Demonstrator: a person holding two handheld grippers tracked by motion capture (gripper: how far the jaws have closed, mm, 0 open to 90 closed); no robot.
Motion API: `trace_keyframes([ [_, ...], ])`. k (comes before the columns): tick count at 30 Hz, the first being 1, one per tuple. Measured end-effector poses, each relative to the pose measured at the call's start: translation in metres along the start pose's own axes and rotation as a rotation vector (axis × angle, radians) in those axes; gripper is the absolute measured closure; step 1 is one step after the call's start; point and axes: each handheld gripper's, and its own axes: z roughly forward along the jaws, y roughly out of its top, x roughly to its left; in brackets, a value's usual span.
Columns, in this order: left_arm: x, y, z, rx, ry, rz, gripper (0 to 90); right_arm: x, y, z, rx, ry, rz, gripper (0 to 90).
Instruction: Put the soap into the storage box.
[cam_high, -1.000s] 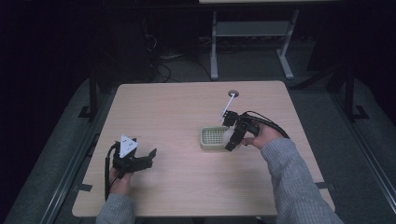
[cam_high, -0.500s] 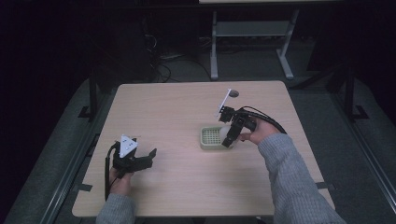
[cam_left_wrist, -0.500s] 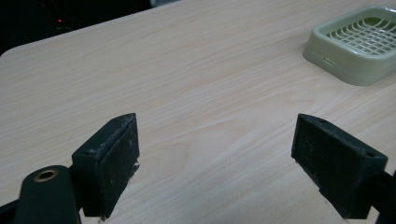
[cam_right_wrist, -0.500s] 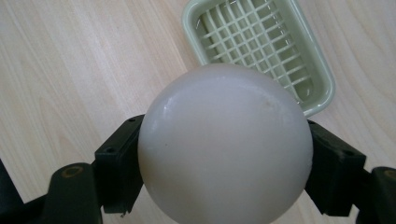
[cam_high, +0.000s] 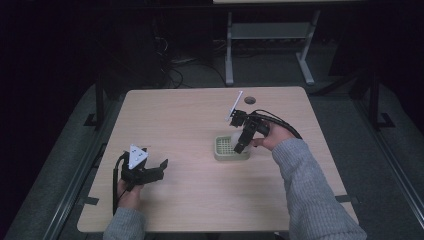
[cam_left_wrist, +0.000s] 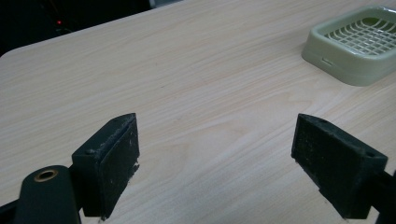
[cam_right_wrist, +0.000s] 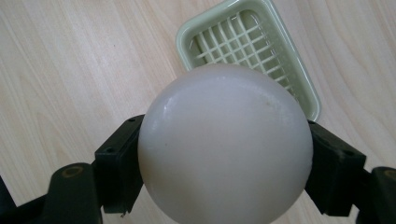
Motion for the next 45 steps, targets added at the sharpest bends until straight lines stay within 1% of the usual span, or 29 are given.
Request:
trace_keyframes([
  [10,0.001,0.000,-0.001,0.002,0.000,-0.001,14.8,-0.002,0.013,0.007,0.002,-0.004,0.005,23.5],
  [16,0.001,0.000,-0.001,-0.001,0.001,-0.005,14.8,-0.008,0.016,0.013,0.011,-0.010,0.012,23.6],
  [20,0.001,0.000,-0.001,0.005,0.001,-0.003,14.8,-0.012,0.018,0.017,0.019,-0.011,0.028,23.6],
  [24,0.001,0.000,0.000,0.000,0.000,-0.001,14.8,-0.016,0.020,0.021,0.020,-0.011,0.039,23.5],
  [26,0.001,0.000,0.000,-0.002,0.001,-0.004,14.8,-0.017,0.021,0.023,0.022,-0.012,0.042,23.6],
  [27,0.001,0.000,-0.001,0.004,0.002,0.003,14.8,-0.017,0.021,0.025,0.024,-0.013,0.044,23.6],
  [31,0.001,0.000,0.000,0.004,0.001,0.005,14.8,-0.019,0.024,0.029,0.026,-0.010,0.052,23.6],
  [34,0.000,0.000,0.000,0.000,0.000,0.001,14.8,-0.020,0.027,0.032,0.030,-0.013,0.062,23.6],
  [39,0.001,0.000,0.000,0.001,0.000,0.001,14.8,-0.023,0.031,0.039,0.042,-0.011,0.058,23.5],
  [45,0.001,0.000,-0.001,0.003,-0.001,0.000,14.8,-0.023,0.034,0.047,0.056,-0.023,0.053,23.6],
])
